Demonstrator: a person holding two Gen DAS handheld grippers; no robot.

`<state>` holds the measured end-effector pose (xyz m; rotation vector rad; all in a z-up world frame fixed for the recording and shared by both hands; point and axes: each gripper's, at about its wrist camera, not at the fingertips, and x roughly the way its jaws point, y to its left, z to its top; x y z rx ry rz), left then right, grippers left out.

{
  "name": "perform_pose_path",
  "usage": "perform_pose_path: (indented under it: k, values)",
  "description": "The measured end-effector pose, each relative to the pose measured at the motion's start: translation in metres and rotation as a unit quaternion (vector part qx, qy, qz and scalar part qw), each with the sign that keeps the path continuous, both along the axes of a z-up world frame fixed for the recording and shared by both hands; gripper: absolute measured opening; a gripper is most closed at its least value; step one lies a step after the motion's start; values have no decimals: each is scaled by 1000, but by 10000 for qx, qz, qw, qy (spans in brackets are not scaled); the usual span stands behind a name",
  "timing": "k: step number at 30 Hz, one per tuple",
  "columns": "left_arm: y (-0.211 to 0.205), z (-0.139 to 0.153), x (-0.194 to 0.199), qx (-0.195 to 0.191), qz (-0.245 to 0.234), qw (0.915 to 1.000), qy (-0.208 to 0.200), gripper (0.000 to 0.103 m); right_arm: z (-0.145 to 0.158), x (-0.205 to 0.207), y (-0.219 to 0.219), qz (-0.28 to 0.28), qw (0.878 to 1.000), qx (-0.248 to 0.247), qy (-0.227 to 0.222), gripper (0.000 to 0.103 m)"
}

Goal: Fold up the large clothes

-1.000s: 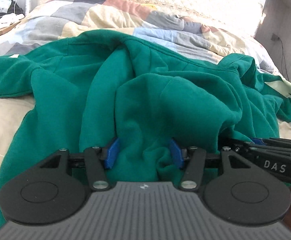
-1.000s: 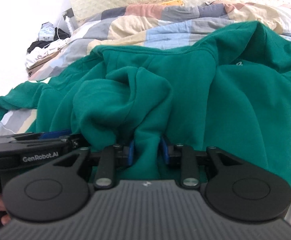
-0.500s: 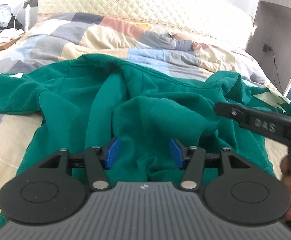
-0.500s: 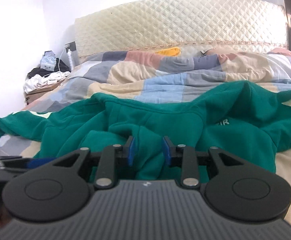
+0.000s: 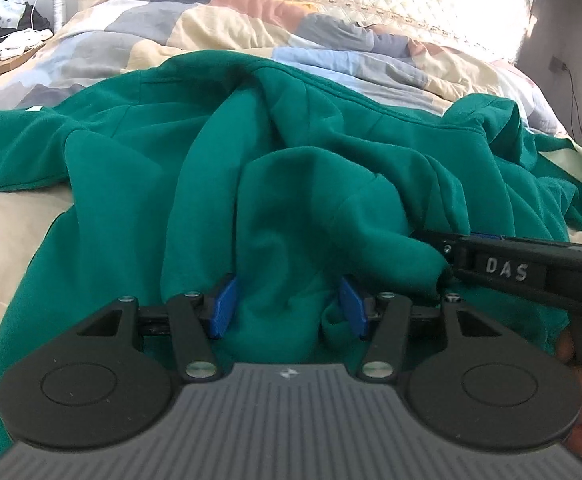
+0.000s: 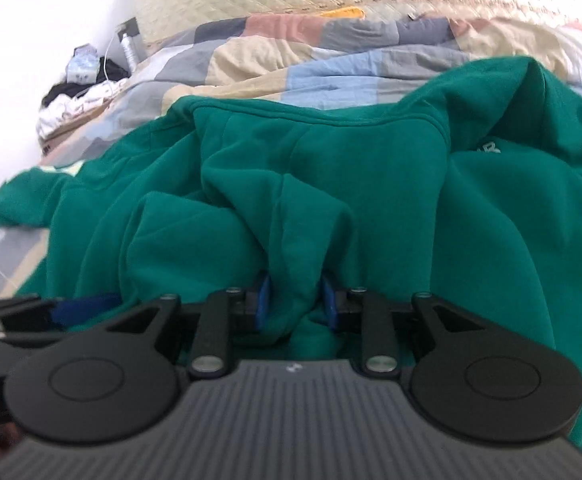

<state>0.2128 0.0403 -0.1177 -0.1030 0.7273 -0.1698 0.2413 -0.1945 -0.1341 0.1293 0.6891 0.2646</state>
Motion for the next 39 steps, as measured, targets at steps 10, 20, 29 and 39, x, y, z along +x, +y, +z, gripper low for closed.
perform_pose_path:
  k: [10, 20, 29, 39]
  values:
    - [8, 30, -38, -317, 132, 9987, -365, 61, 40, -36, -26, -334, 9985, 0, -443, 31]
    - [10, 67, -101, -406, 213, 9960, -772, 61, 79, -79, -82, -1414, 9854, -269, -915, 31]
    - [6, 66, -128, -443, 204, 9968, -636, 61, 101, -96, -184, -2605, 9609, 286, -900, 48]
    - [-1, 53, -110, -459, 142, 9977, -486, 61, 73, -96, -296, -3821, 9221, 372, -486, 85]
